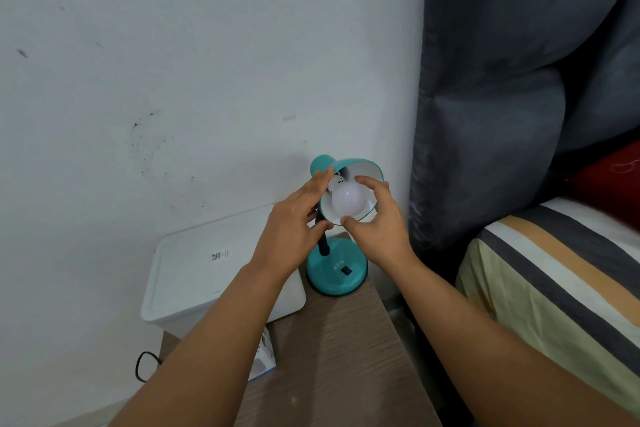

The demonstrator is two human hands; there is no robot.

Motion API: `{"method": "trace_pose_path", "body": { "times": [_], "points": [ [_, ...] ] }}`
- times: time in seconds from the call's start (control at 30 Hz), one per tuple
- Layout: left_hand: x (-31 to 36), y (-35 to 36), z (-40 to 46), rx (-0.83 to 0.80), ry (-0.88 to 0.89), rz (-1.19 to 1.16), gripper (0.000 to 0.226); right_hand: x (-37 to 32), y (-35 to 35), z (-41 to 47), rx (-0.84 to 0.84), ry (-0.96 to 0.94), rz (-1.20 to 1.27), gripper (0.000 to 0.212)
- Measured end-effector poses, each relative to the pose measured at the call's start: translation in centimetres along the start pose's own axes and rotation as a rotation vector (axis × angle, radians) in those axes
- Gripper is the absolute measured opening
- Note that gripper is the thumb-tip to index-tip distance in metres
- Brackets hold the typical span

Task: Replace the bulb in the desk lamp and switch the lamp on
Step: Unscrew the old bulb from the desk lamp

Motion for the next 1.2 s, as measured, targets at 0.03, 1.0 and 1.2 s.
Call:
{"method": "trace_pose_path", "body": {
  "times": [0.03, 1.0, 1.2],
  "points": [
    [0.0, 0.0, 0.0, 0.0, 0.001, 0.004, 0.093, 0.2, 0.1, 0.0, -0.006, 0.025, 0.0, 0.072],
    [0.0, 0.0, -0.1, 0.003, 0.003, 0.016, 0.09, 1.0, -0.5, -0.1, 0.032, 0.104, -0.058, 0.077],
    [0.0, -0.1, -0.1, 0.014, 0.003, 0.009, 0.095, -0.1, -0.6, 0.0, 0.021, -0.051, -0.037, 0.061]
  ]
}}
Point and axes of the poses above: each hand's wrist, its own z-axis towards the middle knuckle, its own y-axis out of the palm, x = y × z, the point moved 6 cm from there along z, towards the middle knuckle, and after that the axes turned 1 degree about z, right-handed, at the moved point
